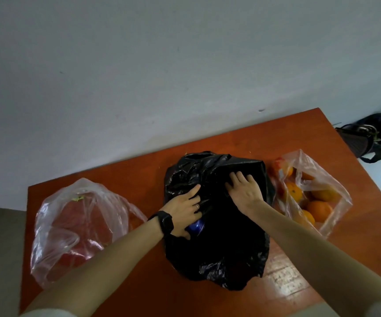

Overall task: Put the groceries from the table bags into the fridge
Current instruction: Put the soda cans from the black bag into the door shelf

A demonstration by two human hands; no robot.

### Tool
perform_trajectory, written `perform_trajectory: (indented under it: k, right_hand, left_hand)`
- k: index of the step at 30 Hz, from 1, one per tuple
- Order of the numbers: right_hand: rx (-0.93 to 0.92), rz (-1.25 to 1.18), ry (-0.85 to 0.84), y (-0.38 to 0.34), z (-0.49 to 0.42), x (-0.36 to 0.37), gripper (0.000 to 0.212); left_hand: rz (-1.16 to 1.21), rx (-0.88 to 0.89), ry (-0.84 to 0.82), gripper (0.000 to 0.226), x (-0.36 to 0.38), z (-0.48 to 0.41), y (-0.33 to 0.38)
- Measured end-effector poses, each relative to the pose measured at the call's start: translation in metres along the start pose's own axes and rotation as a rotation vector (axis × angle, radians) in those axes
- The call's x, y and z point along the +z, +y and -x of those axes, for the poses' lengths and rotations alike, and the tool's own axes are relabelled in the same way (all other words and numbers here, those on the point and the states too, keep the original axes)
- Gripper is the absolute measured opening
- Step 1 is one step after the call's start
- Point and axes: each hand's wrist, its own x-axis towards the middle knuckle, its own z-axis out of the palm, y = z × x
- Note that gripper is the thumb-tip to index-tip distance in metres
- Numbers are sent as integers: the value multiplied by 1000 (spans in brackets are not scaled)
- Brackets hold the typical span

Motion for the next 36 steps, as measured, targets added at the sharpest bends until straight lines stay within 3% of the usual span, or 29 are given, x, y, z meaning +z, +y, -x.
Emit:
perform_trajectory:
  k: [3, 7, 9, 14, 17, 19, 25, 28, 32, 36]
  right_hand:
    - [23, -31, 44, -3, 4, 7, 58]
    - [9, -122, 122, 2, 21, 13, 71]
    - [34, -278, 157, 9, 36, 13, 79]
    - [136, -940, 171, 16, 90, 7, 91]
    - [201, -1206, 309, 12, 129, 7, 75]
    - [212, -1324, 391, 14, 156, 6, 64]
    - [318, -1478, 637, 46, 253, 7, 67]
    - [424, -1562, 828, 74, 321, 17, 64]
    - [566, -1627, 1069, 113, 425, 38, 70]
    - [708, -1659, 1308, 144, 539, 65, 70]
  left_hand:
    - [28, -49, -94, 93, -4, 0, 7]
    - [76, -97, -51, 80, -4, -1, 15]
    - [91, -127, 11, 81, -4, 1, 18]
    - [196, -268, 294, 92, -14, 14, 16]
    - [269, -389, 457, 86, -38, 18, 21]
    - [312, -480, 567, 86, -64, 20, 23]
    - [604, -609, 876, 71, -181, 20, 49]
    - [929, -507, 879, 74, -247, 6, 79]
    - [1307, -215, 989, 70, -340, -26, 138]
    - [1469, 69, 1001, 60, -439, -52, 216]
